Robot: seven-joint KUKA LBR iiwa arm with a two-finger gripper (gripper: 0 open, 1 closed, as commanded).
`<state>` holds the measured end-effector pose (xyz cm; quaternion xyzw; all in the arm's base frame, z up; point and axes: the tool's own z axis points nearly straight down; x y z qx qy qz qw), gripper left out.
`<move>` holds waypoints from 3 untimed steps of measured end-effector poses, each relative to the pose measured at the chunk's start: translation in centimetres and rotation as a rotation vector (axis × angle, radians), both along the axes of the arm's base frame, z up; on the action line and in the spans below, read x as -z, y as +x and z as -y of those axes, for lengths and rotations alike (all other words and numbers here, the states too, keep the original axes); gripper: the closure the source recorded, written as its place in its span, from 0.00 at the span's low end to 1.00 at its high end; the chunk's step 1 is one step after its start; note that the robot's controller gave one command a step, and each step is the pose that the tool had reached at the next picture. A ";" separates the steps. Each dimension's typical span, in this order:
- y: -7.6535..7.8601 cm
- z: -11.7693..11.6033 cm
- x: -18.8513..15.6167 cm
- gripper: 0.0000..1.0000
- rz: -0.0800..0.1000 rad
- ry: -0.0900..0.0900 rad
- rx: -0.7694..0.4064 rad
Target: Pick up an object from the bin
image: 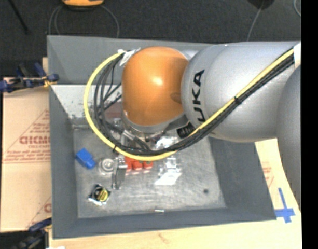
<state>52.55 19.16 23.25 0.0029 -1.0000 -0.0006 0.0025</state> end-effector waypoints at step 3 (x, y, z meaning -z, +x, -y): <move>-3.4 -1.3 14.4 1.00 0.005 0.001 0.084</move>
Offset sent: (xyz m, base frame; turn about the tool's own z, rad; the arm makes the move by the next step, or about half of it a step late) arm -0.0020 0.0210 -0.1491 -0.1266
